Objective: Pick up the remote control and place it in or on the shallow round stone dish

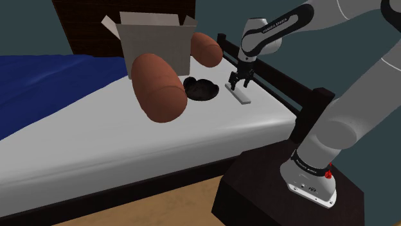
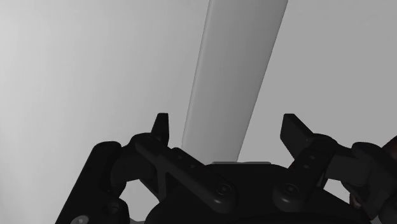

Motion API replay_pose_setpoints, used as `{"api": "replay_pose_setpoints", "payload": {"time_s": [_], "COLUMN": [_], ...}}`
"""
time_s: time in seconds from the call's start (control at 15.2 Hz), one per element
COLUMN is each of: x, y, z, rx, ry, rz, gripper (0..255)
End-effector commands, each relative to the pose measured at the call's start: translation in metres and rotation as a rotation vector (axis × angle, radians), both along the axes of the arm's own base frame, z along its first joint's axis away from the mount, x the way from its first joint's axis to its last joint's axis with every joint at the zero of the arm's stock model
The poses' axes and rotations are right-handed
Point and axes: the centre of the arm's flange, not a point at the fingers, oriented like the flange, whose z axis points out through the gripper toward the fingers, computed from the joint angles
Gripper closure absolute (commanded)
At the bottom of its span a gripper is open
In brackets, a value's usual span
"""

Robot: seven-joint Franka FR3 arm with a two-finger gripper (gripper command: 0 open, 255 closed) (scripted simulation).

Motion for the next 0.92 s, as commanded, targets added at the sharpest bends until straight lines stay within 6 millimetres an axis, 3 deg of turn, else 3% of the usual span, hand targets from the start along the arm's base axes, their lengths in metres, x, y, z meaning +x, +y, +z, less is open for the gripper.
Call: {"api": "replay_pose_setpoints", "payload": {"time_s": [0.0,0.26,0.79,0.86], "x": [0.001,0.001,0.001,0.001], "y": [-0.001,0.0,0.0,0.0], "z": [-0.011,-0.03,-0.03,-0.03], "rx": [-0.001,-0.001,0.0,0.0], "ry": [0.0,0.0,0.0,0.0], "rz": [-0.001,-0.001,-0.001,-0.001], "gripper": [0,0,0,255]}}
